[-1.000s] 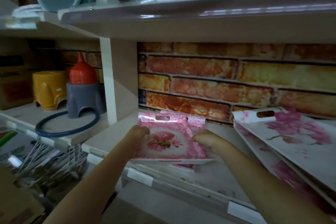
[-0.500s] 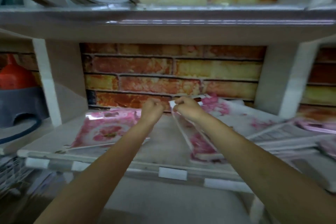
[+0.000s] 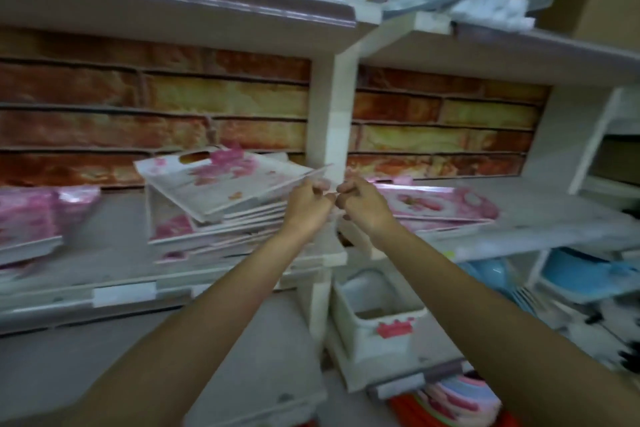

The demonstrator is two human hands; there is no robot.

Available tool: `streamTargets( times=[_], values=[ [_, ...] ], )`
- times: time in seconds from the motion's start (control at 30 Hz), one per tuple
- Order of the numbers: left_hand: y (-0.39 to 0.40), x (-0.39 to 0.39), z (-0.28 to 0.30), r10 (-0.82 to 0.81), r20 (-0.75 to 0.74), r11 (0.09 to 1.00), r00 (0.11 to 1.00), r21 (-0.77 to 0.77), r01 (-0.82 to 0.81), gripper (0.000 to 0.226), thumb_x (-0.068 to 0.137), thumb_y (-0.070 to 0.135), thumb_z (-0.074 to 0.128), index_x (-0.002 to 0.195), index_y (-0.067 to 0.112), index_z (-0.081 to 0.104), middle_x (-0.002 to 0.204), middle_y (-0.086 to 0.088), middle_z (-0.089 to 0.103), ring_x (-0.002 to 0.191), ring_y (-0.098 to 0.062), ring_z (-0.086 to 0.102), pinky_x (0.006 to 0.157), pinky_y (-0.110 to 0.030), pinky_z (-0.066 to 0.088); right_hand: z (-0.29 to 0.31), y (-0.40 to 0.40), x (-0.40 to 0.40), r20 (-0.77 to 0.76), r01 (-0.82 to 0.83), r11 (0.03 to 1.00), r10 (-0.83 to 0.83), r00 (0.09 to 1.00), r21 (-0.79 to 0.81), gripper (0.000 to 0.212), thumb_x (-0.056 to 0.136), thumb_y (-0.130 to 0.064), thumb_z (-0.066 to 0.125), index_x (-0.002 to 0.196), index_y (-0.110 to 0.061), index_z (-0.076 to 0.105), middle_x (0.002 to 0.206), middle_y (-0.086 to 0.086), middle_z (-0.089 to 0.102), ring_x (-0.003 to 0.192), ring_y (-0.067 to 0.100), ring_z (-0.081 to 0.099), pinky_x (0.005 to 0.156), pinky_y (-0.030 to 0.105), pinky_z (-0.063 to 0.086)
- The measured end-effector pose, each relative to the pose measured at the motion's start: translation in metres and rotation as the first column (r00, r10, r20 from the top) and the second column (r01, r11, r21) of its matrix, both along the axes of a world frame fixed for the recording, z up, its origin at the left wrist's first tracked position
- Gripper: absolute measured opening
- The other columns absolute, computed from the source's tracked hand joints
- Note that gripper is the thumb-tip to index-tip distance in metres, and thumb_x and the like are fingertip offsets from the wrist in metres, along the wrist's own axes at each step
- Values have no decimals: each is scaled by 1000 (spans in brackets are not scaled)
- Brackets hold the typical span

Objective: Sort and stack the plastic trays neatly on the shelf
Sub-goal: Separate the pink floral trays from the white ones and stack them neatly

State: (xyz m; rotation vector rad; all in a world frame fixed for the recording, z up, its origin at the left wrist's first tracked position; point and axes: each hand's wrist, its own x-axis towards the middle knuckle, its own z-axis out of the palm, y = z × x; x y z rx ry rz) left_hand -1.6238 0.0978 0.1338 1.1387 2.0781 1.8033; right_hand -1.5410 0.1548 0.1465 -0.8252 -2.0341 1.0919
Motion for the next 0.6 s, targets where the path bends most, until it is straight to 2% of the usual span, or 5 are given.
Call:
streamTargets(
  times=[0.07, 0.17, 0.37, 0.5, 0.6],
  values=[
    [22, 24, -8, -57, 42, 997, 997, -42, 59, 4, 78, 15, 60, 82, 16, 59, 94, -7, 65, 96, -28, 62, 81, -33, 47, -5, 23, 26, 16, 52, 999, -51, 999, -16, 11, 83, -10, 58, 83, -20, 55, 100, 3, 57, 105, 25, 57, 99, 46, 47],
    [58, 43, -20, -134, 74, 988, 988, -60, 139, 30, 80, 2, 59, 63, 24, 49, 74, 5, 55, 80, -18, 53, 73, -28, 40, -14, 57, 57, 24, 113, 992, -112, 993, -50, 9, 85, -10, 58, 93, -14, 59, 103, 6, 57, 111, 31, 57, 98, 48, 47],
    [157, 60, -42, -267, 221, 952, 938, -90, 292, 12, 82, 5, 56, 94, 8, 60, 76, 2, 57, 74, -13, 53, 66, -25, 45, -38, 133, 99, 47, 217, 971, -213, 976, -99, 12, 85, -6, 55, 93, -14, 55, 107, 3, 55, 99, 25, 55, 98, 44, 48],
    [209, 64, -53, -319, 377, 913, 869, -123, 389, 17, 84, 4, 55, 67, 10, 54, 67, -9, 50, 60, -20, 51, 64, -30, 43, -41, 172, 115, 122, 262, 961, -250, 960, -85, 18, 86, -5, 54, 102, -6, 61, 99, 9, 57, 104, 31, 56, 98, 49, 47],
    [264, 70, -55, -345, 453, 875, 822, -162, 456, 18, 86, 9, 57, 70, 15, 55, 80, -9, 55, 77, -25, 58, 79, -34, 51, -35, 219, 126, 223, 309, 950, -293, 930, -39, 27, 86, -5, 54, 112, -1, 61, 100, 8, 55, 97, 23, 54, 98, 46, 48]
  ],
)
